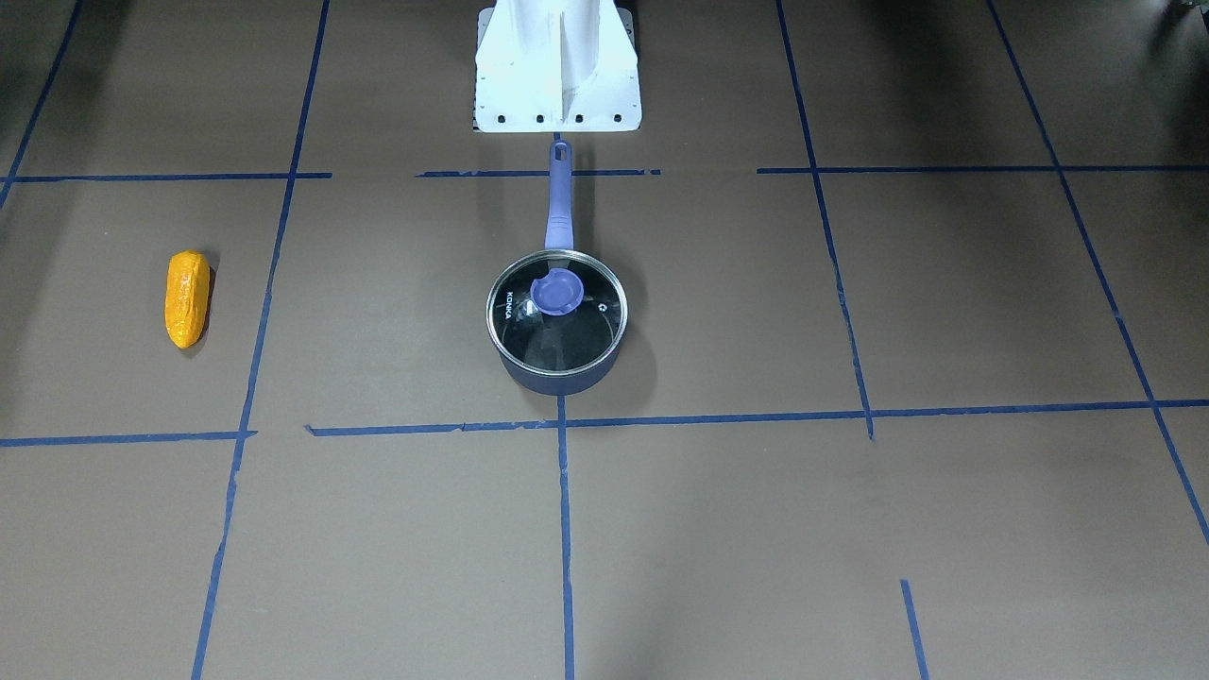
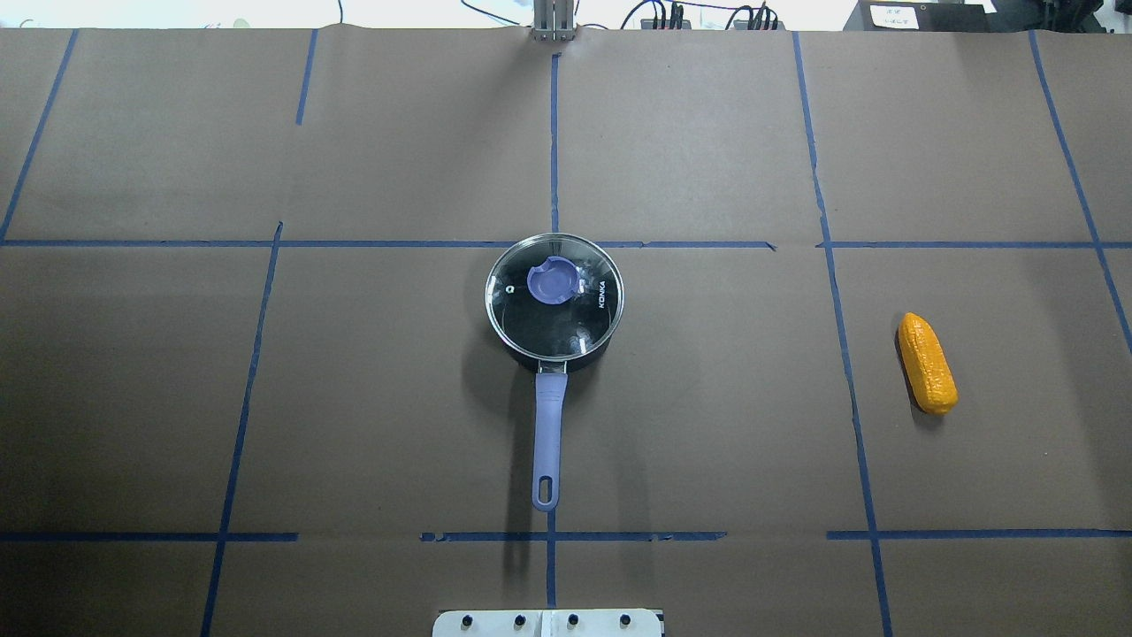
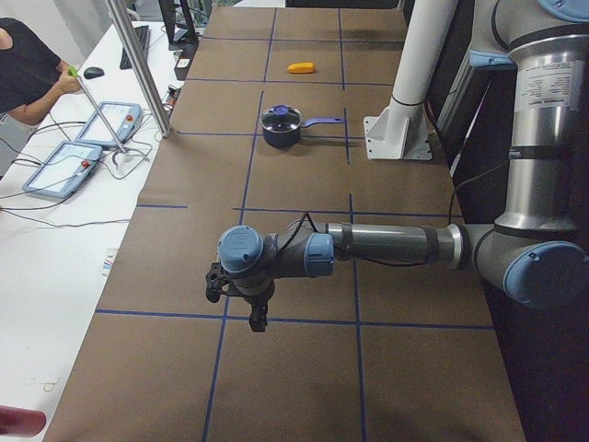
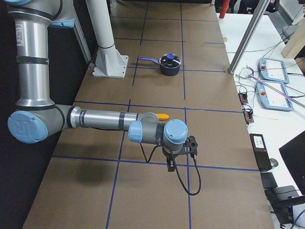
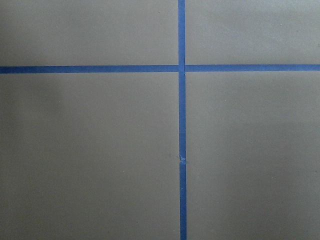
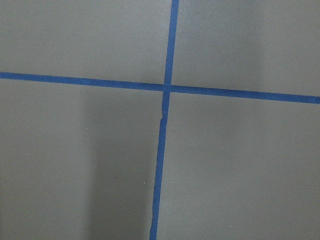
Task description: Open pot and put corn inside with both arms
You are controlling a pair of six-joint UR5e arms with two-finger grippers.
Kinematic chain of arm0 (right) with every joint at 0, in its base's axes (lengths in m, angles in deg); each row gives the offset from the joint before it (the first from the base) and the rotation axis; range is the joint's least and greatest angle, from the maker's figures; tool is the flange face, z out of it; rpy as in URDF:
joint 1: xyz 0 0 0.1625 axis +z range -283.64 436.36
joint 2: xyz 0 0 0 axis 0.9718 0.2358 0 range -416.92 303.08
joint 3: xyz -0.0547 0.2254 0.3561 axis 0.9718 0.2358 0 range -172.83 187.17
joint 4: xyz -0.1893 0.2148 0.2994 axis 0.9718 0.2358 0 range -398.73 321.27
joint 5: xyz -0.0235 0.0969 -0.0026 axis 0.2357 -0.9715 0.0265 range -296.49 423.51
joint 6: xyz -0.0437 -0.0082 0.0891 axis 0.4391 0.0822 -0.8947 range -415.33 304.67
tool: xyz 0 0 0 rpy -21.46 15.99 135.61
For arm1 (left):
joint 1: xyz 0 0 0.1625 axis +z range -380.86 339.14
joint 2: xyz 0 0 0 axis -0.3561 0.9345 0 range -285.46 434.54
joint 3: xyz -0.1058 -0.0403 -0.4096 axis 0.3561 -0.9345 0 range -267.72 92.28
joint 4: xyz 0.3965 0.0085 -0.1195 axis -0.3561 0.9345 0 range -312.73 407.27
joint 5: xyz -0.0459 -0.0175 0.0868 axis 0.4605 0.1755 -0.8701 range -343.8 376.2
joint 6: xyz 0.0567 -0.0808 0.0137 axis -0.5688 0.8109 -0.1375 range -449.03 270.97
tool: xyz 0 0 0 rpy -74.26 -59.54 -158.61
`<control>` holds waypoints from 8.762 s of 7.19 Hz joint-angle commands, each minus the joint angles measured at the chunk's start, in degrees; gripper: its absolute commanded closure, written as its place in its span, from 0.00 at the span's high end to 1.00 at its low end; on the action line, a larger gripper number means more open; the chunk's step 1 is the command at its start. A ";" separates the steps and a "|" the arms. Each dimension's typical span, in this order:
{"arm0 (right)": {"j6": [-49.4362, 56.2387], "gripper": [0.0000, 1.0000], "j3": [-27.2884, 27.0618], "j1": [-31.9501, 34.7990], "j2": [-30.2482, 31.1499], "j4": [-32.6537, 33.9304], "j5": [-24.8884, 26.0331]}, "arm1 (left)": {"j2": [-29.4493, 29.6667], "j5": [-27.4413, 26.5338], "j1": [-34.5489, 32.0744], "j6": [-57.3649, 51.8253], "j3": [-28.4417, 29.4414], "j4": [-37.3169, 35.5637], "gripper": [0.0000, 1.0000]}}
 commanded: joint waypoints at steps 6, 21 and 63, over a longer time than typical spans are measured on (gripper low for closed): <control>-0.18 1.00 -0.02 0.00 -0.35 0.00 -0.08 | 13.15 -7.43 5.16 0.53 -9.72 -17.66 1.00; 0.17 1.00 -0.02 -0.08 -0.44 -0.09 0.27 | 61.05 -19.77 52.10 71.08 4.69 -12.90 1.00; -0.88 1.00 -1.17 -0.17 -2.29 -1.58 -0.26 | 30.05 -19.77 50.35 75.94 -4.26 9.33 0.30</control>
